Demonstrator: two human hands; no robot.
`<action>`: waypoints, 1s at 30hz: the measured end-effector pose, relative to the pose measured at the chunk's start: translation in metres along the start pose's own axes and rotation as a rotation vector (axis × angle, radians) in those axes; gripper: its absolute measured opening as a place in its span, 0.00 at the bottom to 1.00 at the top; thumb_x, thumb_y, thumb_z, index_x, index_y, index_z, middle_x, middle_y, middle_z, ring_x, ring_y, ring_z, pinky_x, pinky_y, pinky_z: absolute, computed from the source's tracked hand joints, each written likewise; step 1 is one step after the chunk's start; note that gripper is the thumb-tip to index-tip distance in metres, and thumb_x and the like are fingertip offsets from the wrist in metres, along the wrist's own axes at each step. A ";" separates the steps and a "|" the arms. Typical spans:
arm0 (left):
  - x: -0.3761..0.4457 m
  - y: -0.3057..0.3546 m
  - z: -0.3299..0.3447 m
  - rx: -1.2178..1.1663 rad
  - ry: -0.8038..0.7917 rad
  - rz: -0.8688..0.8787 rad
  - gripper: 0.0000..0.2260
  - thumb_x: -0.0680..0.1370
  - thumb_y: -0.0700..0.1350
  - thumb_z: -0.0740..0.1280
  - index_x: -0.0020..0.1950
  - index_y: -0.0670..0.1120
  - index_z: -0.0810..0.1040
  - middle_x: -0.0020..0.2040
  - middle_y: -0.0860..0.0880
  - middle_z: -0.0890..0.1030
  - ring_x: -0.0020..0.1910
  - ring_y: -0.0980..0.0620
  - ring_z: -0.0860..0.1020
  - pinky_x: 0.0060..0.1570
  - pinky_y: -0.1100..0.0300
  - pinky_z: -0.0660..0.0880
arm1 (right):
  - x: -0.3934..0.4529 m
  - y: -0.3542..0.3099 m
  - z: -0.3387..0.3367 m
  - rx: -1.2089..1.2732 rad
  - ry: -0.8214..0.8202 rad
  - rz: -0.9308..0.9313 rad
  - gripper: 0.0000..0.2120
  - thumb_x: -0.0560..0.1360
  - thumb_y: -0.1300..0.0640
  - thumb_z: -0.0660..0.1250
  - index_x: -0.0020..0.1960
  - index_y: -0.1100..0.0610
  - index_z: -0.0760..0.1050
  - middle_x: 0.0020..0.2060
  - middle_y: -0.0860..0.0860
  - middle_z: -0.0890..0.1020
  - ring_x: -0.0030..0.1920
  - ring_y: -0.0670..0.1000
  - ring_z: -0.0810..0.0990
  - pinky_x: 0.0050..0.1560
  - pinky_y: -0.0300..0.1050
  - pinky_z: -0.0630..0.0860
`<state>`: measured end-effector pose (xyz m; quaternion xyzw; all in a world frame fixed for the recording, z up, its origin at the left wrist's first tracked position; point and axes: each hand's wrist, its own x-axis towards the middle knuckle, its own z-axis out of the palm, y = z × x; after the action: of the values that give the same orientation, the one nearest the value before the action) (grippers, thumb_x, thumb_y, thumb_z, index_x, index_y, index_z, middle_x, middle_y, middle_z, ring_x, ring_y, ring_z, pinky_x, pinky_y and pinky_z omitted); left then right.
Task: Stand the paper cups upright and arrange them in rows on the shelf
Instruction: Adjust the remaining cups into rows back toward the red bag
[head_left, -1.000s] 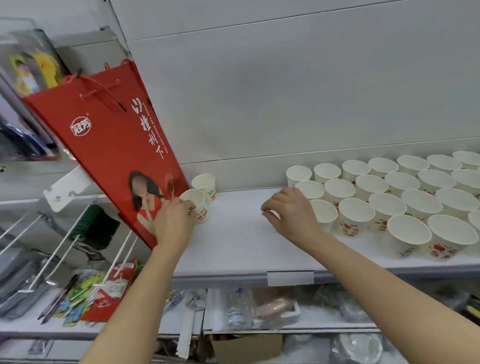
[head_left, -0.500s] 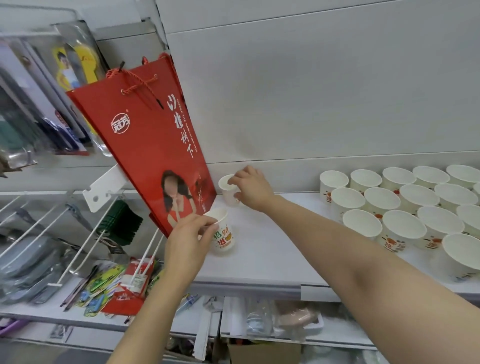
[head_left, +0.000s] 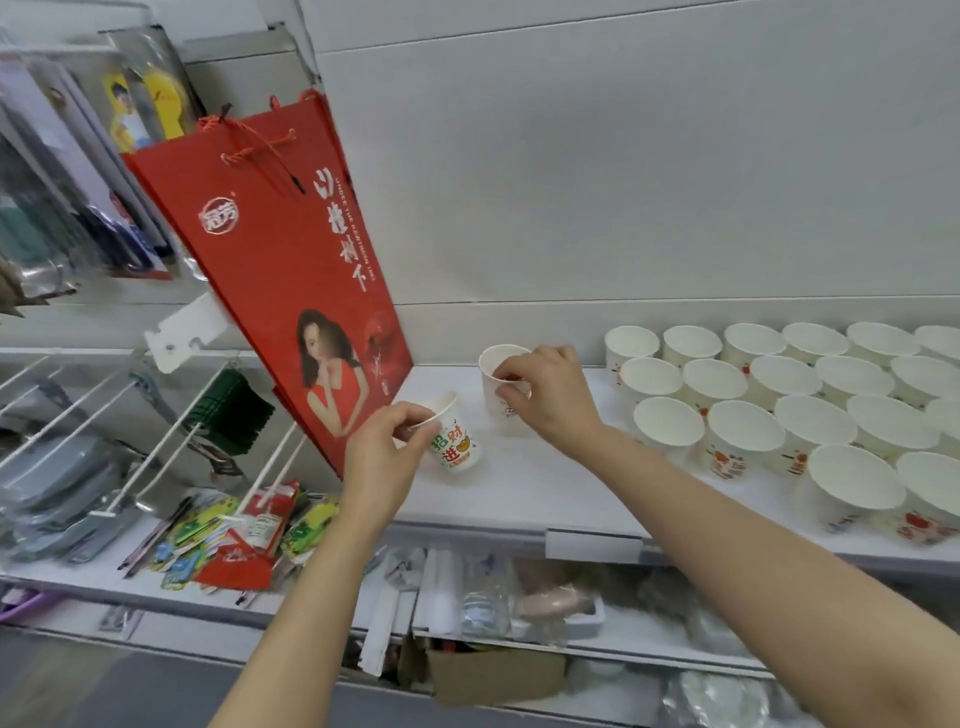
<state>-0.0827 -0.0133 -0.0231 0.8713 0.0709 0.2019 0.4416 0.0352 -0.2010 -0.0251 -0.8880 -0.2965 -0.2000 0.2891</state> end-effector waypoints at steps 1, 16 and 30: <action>-0.005 0.005 0.009 -0.011 0.001 0.002 0.05 0.76 0.44 0.71 0.41 0.53 0.81 0.42 0.57 0.82 0.40 0.60 0.76 0.40 0.66 0.69 | -0.017 0.003 -0.016 0.017 0.039 0.003 0.04 0.70 0.56 0.71 0.45 0.52 0.81 0.38 0.48 0.82 0.43 0.53 0.76 0.48 0.46 0.60; -0.075 0.103 0.152 0.066 -0.219 0.217 0.04 0.75 0.51 0.71 0.46 0.53 0.82 0.45 0.59 0.79 0.46 0.59 0.75 0.44 0.63 0.72 | -0.203 0.083 -0.141 -0.082 0.204 0.142 0.04 0.70 0.58 0.74 0.45 0.53 0.81 0.37 0.46 0.82 0.42 0.53 0.76 0.42 0.50 0.69; -0.084 0.110 0.180 0.305 -0.237 0.301 0.06 0.76 0.54 0.70 0.48 0.54 0.81 0.47 0.58 0.78 0.49 0.56 0.73 0.43 0.60 0.72 | -0.205 0.100 -0.143 -0.199 0.126 0.093 0.04 0.70 0.56 0.74 0.44 0.52 0.81 0.38 0.47 0.82 0.43 0.54 0.75 0.43 0.45 0.65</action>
<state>-0.0906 -0.2377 -0.0550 0.9463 -0.0826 0.1488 0.2750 -0.0800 -0.4415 -0.0646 -0.9107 -0.2147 -0.2702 0.2268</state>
